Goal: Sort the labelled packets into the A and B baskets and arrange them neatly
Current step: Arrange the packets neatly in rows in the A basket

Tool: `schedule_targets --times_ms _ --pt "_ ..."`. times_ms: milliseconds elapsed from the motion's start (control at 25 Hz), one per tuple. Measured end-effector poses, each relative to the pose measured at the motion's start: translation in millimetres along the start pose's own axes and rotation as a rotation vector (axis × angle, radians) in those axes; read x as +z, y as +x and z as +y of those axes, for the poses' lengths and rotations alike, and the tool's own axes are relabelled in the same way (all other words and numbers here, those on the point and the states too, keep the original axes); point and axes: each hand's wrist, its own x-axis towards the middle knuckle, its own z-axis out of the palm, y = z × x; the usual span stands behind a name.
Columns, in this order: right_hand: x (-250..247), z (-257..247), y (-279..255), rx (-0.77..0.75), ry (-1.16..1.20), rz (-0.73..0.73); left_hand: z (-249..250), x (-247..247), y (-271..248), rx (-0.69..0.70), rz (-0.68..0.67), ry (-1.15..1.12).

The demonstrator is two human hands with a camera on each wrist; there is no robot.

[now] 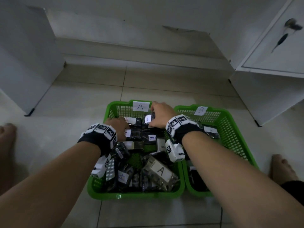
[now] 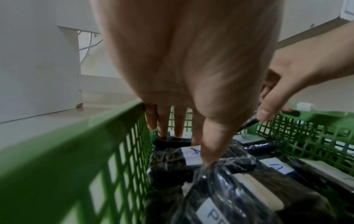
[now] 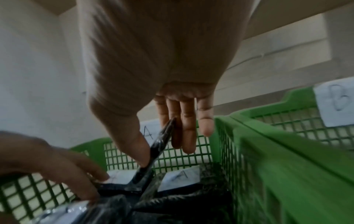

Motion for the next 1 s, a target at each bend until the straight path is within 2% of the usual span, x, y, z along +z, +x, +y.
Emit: schedule_targets --times_ms 120,280,440,520,640,760,840,920,1000 --pt "11 -4 15 -0.037 -0.198 -0.020 0 4 3 -0.010 -0.021 0.064" --pt "13 -2 16 -0.062 -0.323 -0.015 0 5 5 -0.020 -0.018 0.066" --pt "3 2 2 -0.111 -0.273 -0.030 1 -3 1 -0.041 -0.008 -0.059" --pt "-3 5 -9 -0.105 -0.240 -0.056 2 -7 -3 -0.033 0.048 -0.136" --pt "-1 5 -25 -0.109 -0.240 -0.232 11 -12 -9 0.063 0.136 -0.313" --pt "11 3 -38 -0.138 -0.342 -0.318 25 -17 -12 0.148 0.007 -0.346" --pt "13 4 -41 -0.138 -0.359 -0.338 30 -20 -11 0.145 -0.078 -0.298" --pt "6 7 -38 -0.124 -0.269 -0.373 30 -20 -9 0.124 -0.086 -0.298" --pt "-12 13 -36 -0.103 -0.123 -0.380 29 -22 -7 0.114 -0.029 -0.359"
